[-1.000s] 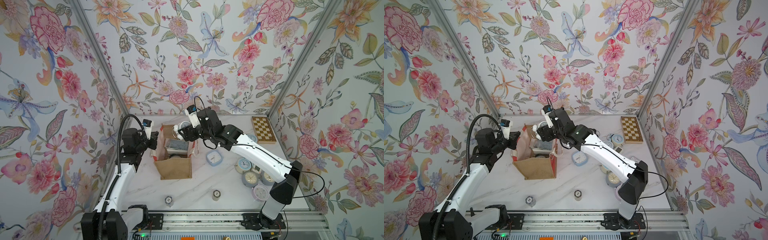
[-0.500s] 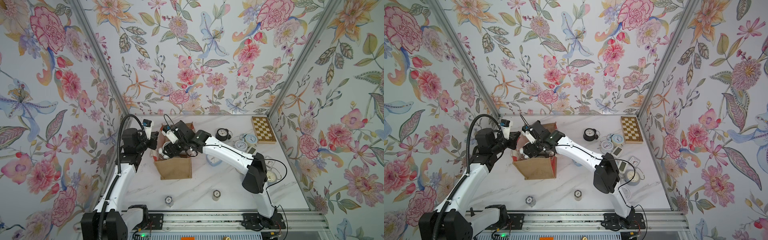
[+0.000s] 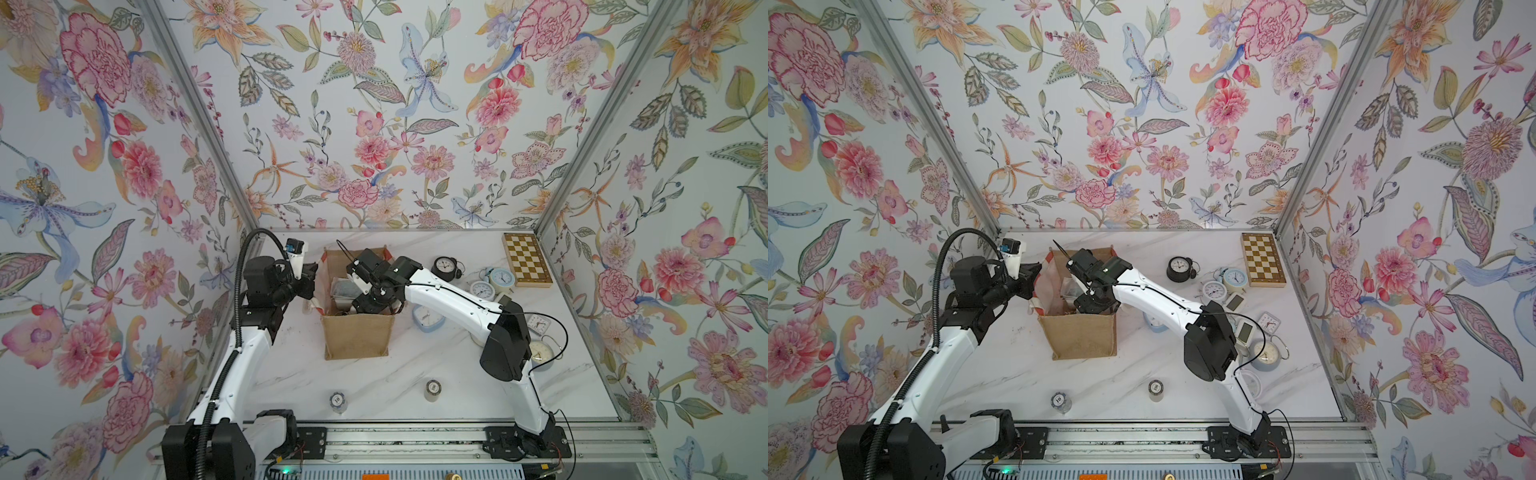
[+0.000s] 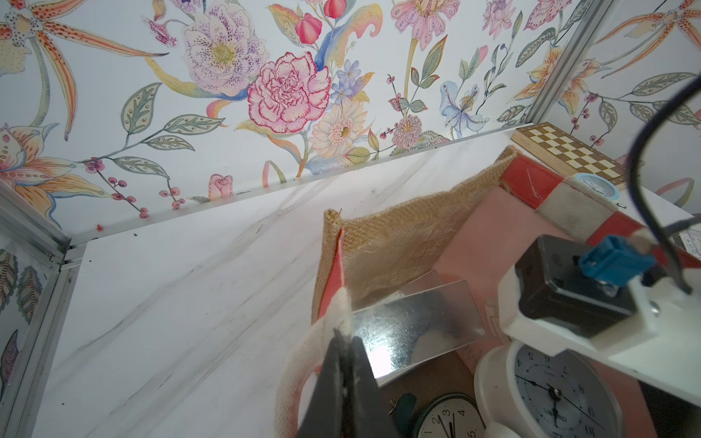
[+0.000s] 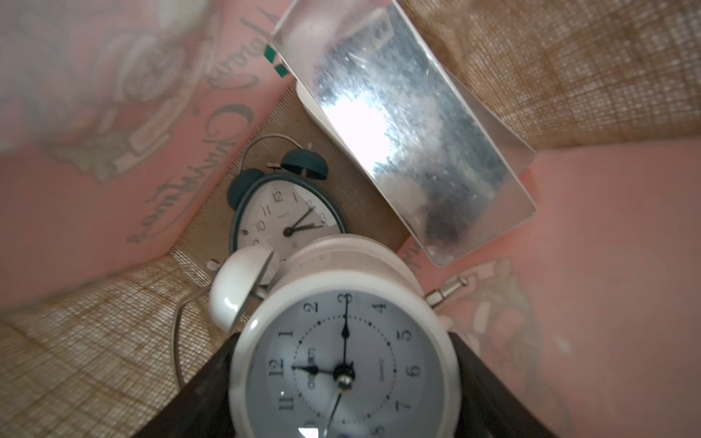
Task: Put the alarm clock into the canvas bag
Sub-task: Place the alarm at the canvas bag.
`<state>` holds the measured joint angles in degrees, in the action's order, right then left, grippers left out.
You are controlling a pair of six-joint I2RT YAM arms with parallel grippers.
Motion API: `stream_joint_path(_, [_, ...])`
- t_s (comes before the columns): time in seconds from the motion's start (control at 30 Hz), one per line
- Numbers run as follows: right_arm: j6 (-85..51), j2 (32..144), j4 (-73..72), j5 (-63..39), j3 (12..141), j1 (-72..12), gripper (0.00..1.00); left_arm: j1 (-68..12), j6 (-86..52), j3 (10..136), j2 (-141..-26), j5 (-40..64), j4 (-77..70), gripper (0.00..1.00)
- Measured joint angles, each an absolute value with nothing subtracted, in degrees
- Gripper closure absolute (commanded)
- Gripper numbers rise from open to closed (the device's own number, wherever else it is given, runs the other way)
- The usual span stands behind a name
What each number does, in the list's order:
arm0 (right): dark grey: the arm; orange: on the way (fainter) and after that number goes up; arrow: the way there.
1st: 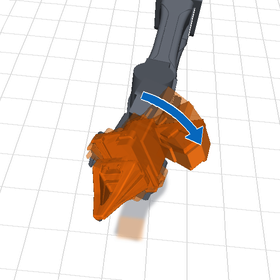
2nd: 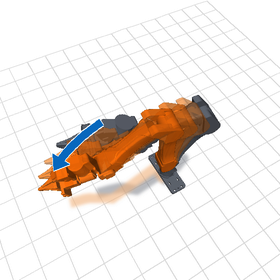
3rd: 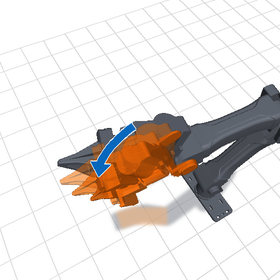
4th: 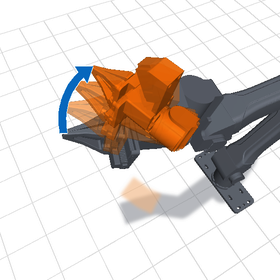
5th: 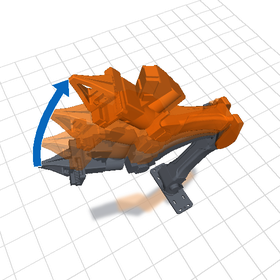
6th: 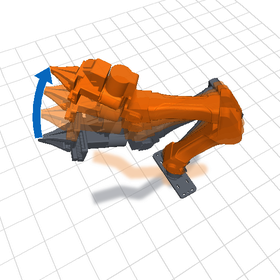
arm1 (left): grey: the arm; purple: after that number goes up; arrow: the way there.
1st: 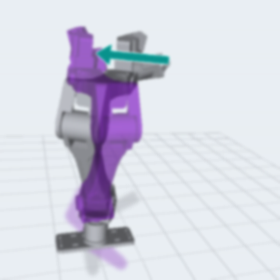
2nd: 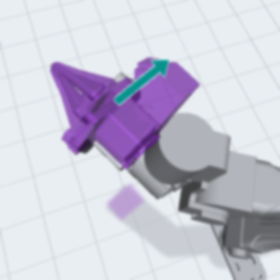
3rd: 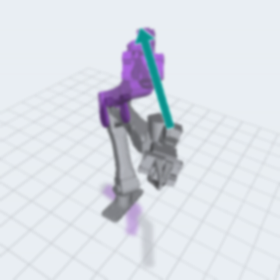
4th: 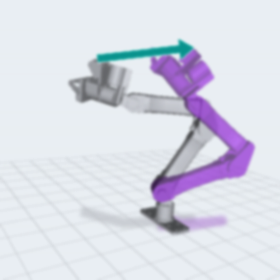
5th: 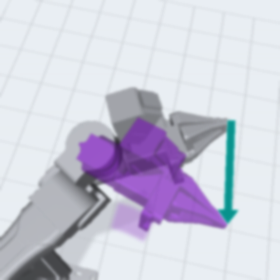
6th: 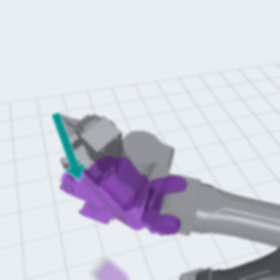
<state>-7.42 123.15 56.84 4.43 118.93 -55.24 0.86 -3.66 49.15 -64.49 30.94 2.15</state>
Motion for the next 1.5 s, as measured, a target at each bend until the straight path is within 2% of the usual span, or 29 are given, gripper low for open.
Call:
stream_joint_path(0.23, [-6.37, 127.33, 59.96, 7.62, 122.1, -55.37, 0.39, 0.86, -3.66, 49.12, -64.38, 31.11, 2.42, 0.93])
stream_joint_path(0.6, [-6.2, 134.13, 60.4, 6.02, 128.95, -55.7, 0.36, 0.86, -3.64, 48.99, -64.1, 31.11, 2.68, 0.93])
stream_joint_path(0.73, [-6.22, 135.76, 60.38, 5.37, 131.46, -55.68, 0.32, 0.86, -3.64, 48.99, -64.05, 31.11, 2.68, 0.93])
stream_joint_path(1.1, [-6.52, 135.26, 60.77, 6.2, 131.13, -55.7, 0.31, 0.86, -3.64, 48.99, -64.05, 31.11, 2.66, 0.93])
stream_joint_path(1.5, [-7.07, 132.18, 64.4, 12.75, 126.82, -56.49, 0.31, 0.86, -3.64, 48.99, -64.05, 31.11, 2.61, 0.93])
